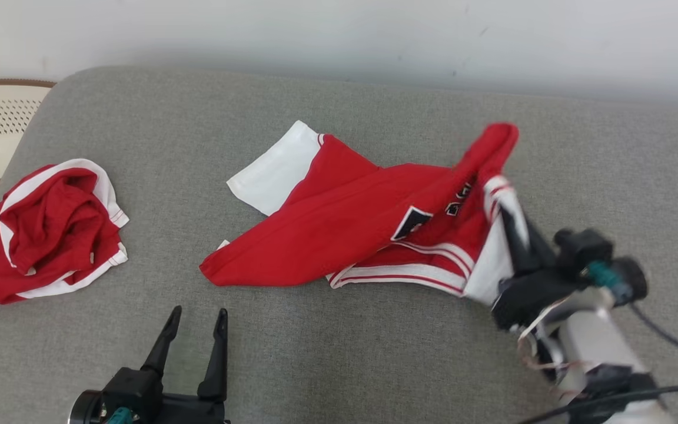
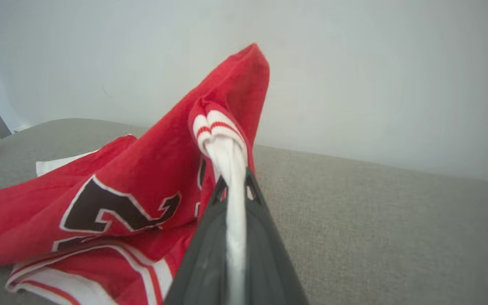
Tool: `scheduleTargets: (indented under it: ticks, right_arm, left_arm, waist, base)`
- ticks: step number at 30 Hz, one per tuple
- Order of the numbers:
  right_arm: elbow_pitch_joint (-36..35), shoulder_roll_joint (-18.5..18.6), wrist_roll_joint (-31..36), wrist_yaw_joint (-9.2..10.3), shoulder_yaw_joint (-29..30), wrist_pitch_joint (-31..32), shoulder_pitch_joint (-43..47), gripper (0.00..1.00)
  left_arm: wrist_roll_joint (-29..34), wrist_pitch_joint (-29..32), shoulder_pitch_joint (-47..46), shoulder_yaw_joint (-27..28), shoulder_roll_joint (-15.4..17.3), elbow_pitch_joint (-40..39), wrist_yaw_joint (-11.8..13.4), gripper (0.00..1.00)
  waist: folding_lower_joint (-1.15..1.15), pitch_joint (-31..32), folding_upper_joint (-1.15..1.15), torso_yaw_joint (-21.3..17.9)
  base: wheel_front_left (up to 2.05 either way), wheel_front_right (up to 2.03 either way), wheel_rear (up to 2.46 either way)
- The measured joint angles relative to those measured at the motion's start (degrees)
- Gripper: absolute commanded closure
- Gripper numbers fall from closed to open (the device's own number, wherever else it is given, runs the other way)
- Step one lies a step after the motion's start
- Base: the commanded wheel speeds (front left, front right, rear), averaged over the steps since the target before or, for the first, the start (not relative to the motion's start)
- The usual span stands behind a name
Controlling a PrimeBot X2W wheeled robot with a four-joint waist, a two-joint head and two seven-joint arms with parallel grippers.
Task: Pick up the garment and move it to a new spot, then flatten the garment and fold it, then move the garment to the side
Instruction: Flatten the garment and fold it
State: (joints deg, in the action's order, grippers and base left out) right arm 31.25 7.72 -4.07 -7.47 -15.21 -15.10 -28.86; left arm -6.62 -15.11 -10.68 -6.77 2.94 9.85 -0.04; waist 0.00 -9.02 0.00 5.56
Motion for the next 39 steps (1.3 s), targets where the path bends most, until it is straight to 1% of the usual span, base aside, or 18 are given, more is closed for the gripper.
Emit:
scheduleTargets:
  ticks: [7,10,13,19,20,21,22,23,25,26,29,31,33,35,39]
  right_arm:
    - [-2.3,6.3,-1.5,0.00,2.8,0.0,-8.9,1.00]
    - [-1.3,8.2,-2.0,0.00,2.9,0.0,-12.0,1.00]
    - [3.0,10.5,-1.7,-0.01,2.9,0.0,-14.5,1.00]
    - [14.9,14.9,0.5,-0.02,3.2,0.0,-19.8,1.00]
    - [17.1,15.8,1.1,-0.02,3.7,0.0,-20.9,0.90]
    - [18.8,16.5,1.1,-0.02,4.6,0.0,-22.1,0.86]
    - [20.6,17.3,1.8,-0.02,5.3,0.0,-23.3,0.86]
    - [22.2,18.1,2.5,-0.02,6.1,0.0,-24.5,0.83]
    - [26.1,19.1,2.9,-0.02,8.5,0.0,-26.8,0.57]
    - [27.8,19.5,3.8,-0.02,9.2,0.1,-27.6,0.00]
    - [31.7,20.1,5.5,-0.02,11.6,0.6,-28.8,0.00]
    - [32.2,20.0,6.8,-0.02,12.3,0.4,-29.2,0.00]
    - [32.2,19.1,7.5,-0.02,12.9,0.2,-28.8,0.00]
    - [30.2,17.8,7.7,-0.02,13.3,0.1,-26.7,0.00]
    - [23.1,14.5,6.0,-0.02,12.7,0.0,-21.8,0.00]
  left_arm:
    - [-1.5,0.0,-0.1,-2.5,0.0,0.5,0.6,0.00]
    - [-1.9,0.0,-0.2,-3.1,0.0,0.9,0.8,0.00]
    - [-2.3,0.0,-0.4,-3.8,0.0,1.1,0.9,0.00]
    - [-2.9,0.0,-1.5,-5.5,0.0,1.3,0.6,0.00]
    - [-3.0,0.0,-1.7,-6.0,0.0,1.4,0.6,0.00]
    - [-3.1,0.0,-2.1,-6.4,0.0,1.4,0.6,0.00]
    - [-3.5,0.0,-2.6,-6.8,-0.1,1.4,0.6,0.00]
    - [-3.5,0.0,-2.8,-7.1,0.0,1.4,0.6,0.00]
    - [-3.6,0.0,-2.9,-8.0,-0.1,1.5,0.6,0.00]
    - [-3.6,0.0,-2.9,-8.3,0.0,1.5,0.6,0.00]
    - [-3.8,0.0,-2.9,-8.9,0.0,1.7,0.6,0.00]
    - [-3.9,0.0,-2.9,-8.9,-0.1,1.9,1.0,0.00]
    - [-4.3,0.0,-2.7,-8.3,0.0,1.8,1.2,0.00]
    - [-4.3,0.0,-2.4,-7.8,0.0,1.8,1.4,0.00]
    - [-3.8,0.0,-2.5,-6.8,-0.1,1.2,1.1,0.00]
  waist:
    - [0.00,-1.4,0.00,0.4]
    - [0.00,-1.5,0.00,0.6]
    - [0.00,-1.6,0.00,1.1]
    - [0.00,-2.6,0.00,2.7]
    - [0.00,-2.9,0.01,3.0]
    - [0.00,-3.2,0.01,3.4]
    - [0.00,-3.5,0.01,3.9]
    - [0.00,-3.8,0.00,4.4]
    - [0.00,-4.4,0.00,5.3]
    - [0.00,-4.8,0.00,5.8]
    - [0.01,-5.5,0.01,7.2]
    - [0.01,-5.8,0.01,8.0]
    - [0.01,-5.8,0.01,8.2]
    - [0.00,-5.7,0.01,8.0]
    - [0.01,-5.2,0.01,6.5]
  base:
    - [0.00,0.00,0.00]
    - [0.00,0.00,0.00]
    - [0.00,0.00,0.00]
    - [0.00,0.00,0.00]
    - [0.00,0.00,0.00]
    - [0.00,0.00,0.00]
    - [0.00,0.00,0.00]
    - [0.00,0.00,0.00]
    - [0.00,0.00,0.00]
    - [0.00,0.00,0.00]
    - [0.00,0.00,0.00]
    - [0.00,0.00,0.00]
    - [0.00,0.00,0.00]
    - [0.00,0.00,0.00]
    - [0.00,0.00,0.00]
